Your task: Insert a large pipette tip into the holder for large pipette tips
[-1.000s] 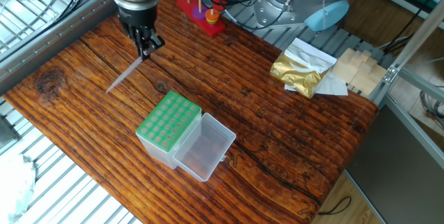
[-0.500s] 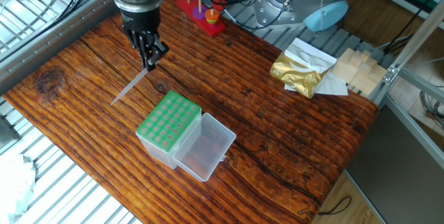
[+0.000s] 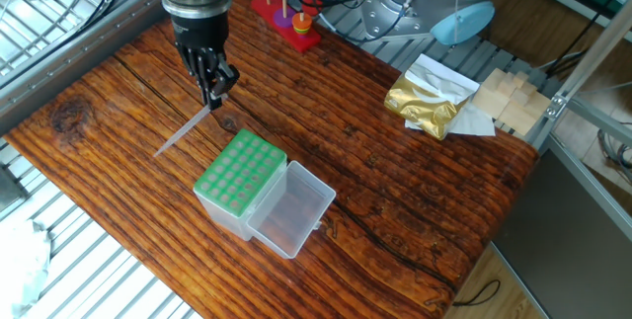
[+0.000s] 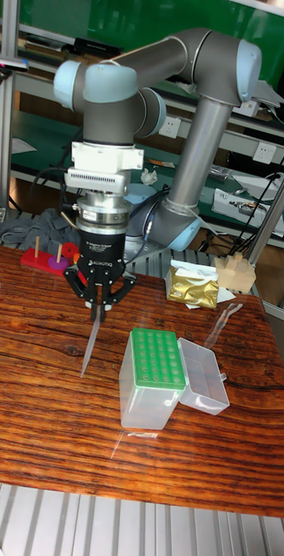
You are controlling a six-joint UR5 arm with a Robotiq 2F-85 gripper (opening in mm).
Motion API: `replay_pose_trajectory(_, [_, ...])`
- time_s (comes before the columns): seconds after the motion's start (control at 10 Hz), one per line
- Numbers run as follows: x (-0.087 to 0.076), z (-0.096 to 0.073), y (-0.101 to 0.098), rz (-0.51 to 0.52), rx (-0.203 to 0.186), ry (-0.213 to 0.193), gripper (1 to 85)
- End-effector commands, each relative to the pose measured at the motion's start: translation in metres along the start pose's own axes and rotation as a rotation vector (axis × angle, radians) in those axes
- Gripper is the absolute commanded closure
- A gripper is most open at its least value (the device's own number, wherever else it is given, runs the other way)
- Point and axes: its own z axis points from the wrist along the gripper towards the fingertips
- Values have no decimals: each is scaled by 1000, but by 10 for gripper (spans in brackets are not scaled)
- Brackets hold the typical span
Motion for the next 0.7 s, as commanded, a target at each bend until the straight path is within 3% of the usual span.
replay_pose_trajectory(0.0, [-17, -3, 14, 15, -58, -63, 847])
replay_pose_trajectory(0.2, [-25, -3, 18, 15, -72, -95, 847])
replay_pose_trajectory(0.5, [-15, -3, 18, 9, -71, -55, 847])
replay_pose_trajectory(0.6, [-11, -3, 22, 13, -88, -40, 847])
